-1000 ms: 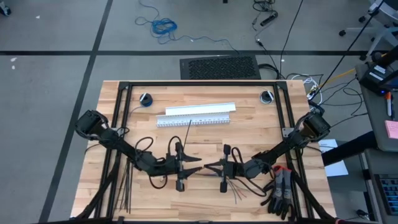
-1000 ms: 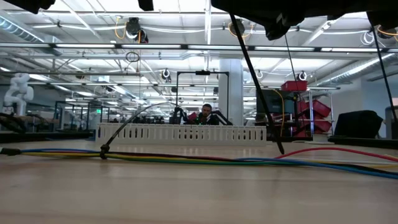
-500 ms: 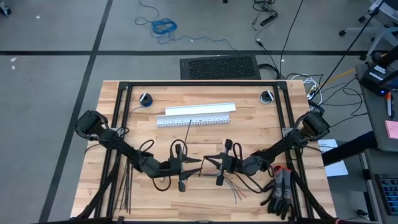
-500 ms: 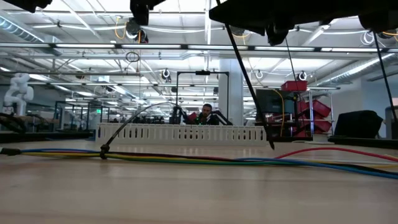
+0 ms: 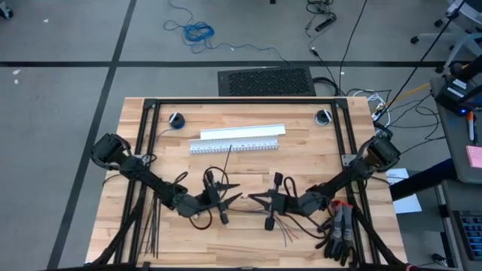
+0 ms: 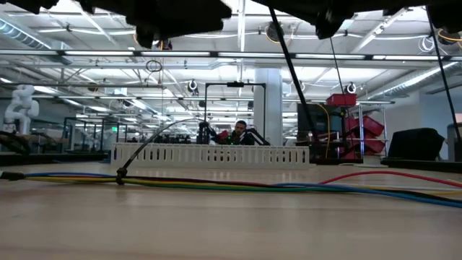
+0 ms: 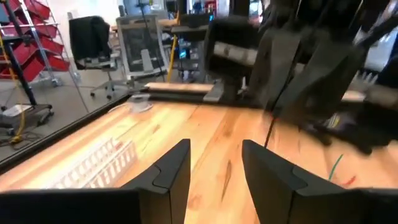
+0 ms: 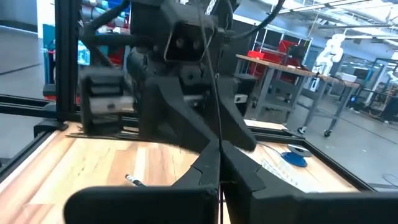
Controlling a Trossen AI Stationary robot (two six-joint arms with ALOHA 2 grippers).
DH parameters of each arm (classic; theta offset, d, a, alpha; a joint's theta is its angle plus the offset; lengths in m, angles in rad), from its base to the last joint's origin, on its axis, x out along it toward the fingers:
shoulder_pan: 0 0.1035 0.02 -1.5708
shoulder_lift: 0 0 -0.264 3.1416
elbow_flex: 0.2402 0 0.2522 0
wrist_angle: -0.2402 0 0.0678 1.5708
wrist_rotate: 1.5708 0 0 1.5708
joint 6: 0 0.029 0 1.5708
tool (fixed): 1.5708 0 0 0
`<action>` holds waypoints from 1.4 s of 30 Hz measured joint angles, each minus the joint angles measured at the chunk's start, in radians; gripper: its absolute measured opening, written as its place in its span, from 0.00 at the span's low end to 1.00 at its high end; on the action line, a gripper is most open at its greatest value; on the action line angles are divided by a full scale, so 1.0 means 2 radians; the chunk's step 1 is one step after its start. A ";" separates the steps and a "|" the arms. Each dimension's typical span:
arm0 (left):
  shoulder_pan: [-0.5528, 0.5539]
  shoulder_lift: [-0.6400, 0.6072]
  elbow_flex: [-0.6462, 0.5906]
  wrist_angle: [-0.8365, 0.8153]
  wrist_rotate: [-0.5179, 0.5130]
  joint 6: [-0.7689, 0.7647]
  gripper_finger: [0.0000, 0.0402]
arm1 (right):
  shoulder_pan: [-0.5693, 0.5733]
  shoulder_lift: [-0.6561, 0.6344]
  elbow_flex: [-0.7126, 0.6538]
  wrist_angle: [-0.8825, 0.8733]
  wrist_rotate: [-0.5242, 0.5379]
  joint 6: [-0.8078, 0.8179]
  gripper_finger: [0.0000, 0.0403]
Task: Ziptie cables
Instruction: Wrap the black zip tie on the cables
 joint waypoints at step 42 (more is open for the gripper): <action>0.027 0.000 0.000 0.179 0.140 0.113 0.00 | -0.010 0.000 0.000 -0.030 -0.004 0.029 0.00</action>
